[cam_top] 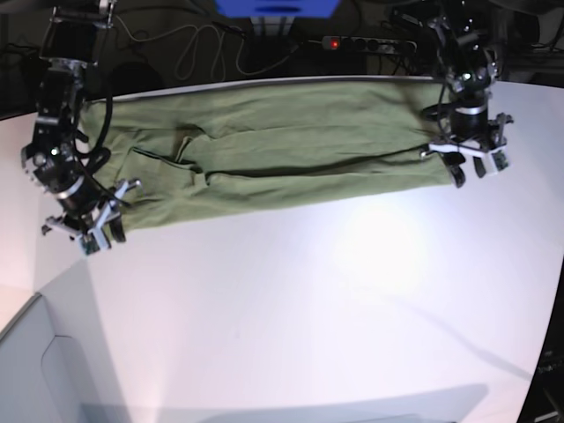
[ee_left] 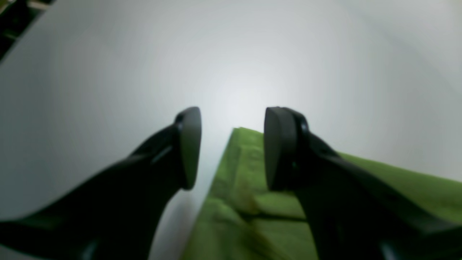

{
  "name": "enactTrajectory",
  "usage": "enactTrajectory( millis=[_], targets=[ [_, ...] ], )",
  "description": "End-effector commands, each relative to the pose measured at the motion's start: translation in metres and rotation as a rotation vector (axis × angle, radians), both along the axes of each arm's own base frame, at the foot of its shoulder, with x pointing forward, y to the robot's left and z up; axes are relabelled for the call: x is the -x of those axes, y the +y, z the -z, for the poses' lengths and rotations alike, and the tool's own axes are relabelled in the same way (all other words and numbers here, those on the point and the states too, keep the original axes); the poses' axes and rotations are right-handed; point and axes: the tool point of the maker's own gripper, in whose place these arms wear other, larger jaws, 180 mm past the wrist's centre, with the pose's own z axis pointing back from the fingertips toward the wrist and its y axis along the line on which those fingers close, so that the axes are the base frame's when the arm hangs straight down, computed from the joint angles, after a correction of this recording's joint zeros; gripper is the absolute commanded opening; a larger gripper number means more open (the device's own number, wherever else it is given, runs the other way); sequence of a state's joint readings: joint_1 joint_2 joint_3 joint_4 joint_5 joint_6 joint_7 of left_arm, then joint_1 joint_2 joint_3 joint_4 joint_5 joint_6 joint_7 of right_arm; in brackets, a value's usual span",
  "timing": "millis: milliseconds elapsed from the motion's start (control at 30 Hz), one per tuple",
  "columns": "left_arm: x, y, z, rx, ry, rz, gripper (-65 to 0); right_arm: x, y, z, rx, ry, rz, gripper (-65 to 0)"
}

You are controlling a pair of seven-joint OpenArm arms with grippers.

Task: Fold the T-shirt properly
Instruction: 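Pull the strip end outward with the right gripper to straighten it, then grasp the other strip end with the left gripper and pull it taut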

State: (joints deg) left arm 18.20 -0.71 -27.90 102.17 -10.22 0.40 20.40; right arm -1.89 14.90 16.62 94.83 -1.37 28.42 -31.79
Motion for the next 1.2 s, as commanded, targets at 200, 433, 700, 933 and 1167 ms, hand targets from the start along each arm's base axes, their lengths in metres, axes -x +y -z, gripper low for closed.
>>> enactTrajectory(
  millis=[200,433,700,933,1167],
  targets=[
    [-0.022,-0.011,0.014,0.042,-0.011,0.020,-37.2,0.008,0.009,-0.003,-0.025,-0.020,-0.019,-50.5],
    [-0.019,-0.011,0.033,0.066,0.030,0.011,-37.2,0.011,0.007,0.000,-0.019,-0.007,-0.019,-50.5],
    [-0.013,-0.008,0.046,0.072,0.068,0.006,-37.2,0.013,0.007,0.002,-0.019,-0.003,-0.019,-50.5],
    [-0.011,-0.010,0.053,0.087,0.080,0.006,-37.6,0.012,0.007,0.001,-0.021,-0.004,-0.019,-50.5],
    [-0.011,-0.009,0.051,0.086,0.076,0.007,-37.7,0.012,0.007,0.002,-0.022,-0.001,-0.017,-50.5]
  ],
)
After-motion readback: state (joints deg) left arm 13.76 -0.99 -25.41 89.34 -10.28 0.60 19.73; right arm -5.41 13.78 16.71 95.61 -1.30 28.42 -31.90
